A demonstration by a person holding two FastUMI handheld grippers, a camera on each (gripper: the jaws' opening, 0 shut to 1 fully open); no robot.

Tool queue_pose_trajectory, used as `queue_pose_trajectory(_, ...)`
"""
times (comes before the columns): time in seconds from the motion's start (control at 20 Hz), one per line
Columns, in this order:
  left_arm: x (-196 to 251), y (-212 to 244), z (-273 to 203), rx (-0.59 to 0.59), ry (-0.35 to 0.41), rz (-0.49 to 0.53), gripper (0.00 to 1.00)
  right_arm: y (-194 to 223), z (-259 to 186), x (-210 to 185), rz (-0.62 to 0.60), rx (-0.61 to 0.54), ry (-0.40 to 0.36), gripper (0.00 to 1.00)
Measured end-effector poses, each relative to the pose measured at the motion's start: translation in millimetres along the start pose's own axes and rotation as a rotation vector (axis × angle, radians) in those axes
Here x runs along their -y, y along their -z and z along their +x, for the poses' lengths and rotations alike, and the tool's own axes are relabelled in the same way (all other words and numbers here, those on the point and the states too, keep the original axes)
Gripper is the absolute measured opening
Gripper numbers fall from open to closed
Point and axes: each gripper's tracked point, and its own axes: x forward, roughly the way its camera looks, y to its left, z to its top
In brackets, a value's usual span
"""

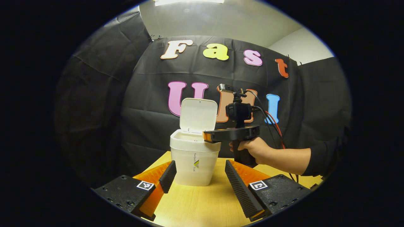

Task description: Press the lid of the desktop garbage bin to open it, pick up the crumpled paper on the desktop and throw it into the bin, then pick up the pop can on the desktop and drop it into the bin, and finally close the garbage bin lid.

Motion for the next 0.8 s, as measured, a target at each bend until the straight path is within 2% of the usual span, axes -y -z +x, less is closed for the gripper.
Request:
queue_pose_trajectory(0.35, 28, 0, 19, 0.011, 0.053, -0.009, 0.93, -54, -95, 62, 0.013, 0.19, 0.082, 0.78)
queue_pose_trajectory(0.4, 33, -1, 23, 0.014, 0.061, -0.008, 0.94, -56, -109, 72, 0.022, 0.207, 0.099, 0.82)
queue_pose_trajectory(0.45, 39, -1, 26, 0.016, 0.071, -0.006, 0.94, -58, -124, 82, 0.037, 0.223, 0.115, 0.78)
queue_pose_trajectory(0.55, 50, -1, 34, 0.021, 0.091, 0.004, 0.93, -60, -157, 104, 0.058, 0.253, 0.147, 0.82)
queue_pose_trajectory(0.6, 57, -2, 37, 0.023, 0.1, 0.01, 0.94, -59, -173, 116, 0.06, 0.267, 0.172, 0.78)
queue_pose_trajectory(0.8, 87, -1, 53, 0.032, 0.141, 0.008, 0.93, -46, -234, 165, 0.051, 0.304, 0.284, 0.78)
